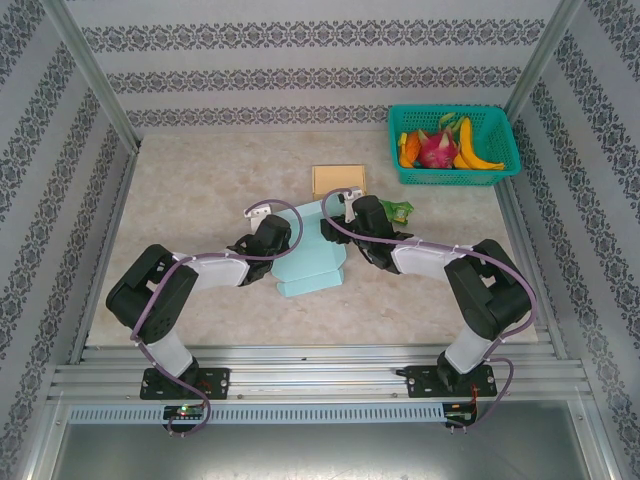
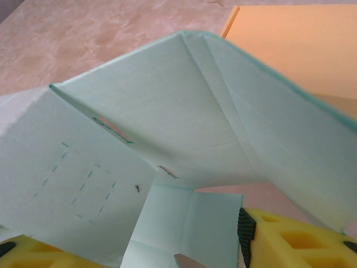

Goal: Fold the paper box

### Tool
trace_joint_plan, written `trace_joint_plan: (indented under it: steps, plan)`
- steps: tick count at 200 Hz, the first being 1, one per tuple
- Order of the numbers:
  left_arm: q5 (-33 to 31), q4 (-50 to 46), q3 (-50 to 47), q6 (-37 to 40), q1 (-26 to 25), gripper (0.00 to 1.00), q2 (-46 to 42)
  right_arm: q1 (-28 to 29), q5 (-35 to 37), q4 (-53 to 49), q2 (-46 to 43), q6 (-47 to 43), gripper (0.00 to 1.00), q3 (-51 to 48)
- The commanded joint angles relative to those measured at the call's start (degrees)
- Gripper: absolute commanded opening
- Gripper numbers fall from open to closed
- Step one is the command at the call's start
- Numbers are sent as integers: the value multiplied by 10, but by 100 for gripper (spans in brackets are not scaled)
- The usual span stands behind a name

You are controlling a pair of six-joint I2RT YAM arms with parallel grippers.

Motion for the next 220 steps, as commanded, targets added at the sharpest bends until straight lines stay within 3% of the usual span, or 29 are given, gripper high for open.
trace_joint_plan:
  steps: [1, 46, 133, 220]
  plan:
    - [-2, -9, 18, 2, 5, 0, 12, -4, 34, 7, -4, -11, 59, -14]
    - [6, -4, 20, -4, 5, 0, 21, -7, 47, -11, 0, -5, 61, -11]
    - [14, 0, 20, -8, 5, 0, 25, 12, -91, 39, 23, 37, 59, 15]
    - [23, 6, 17, -9, 5, 0, 21, 45, -89, 44, 100, 64, 58, 52]
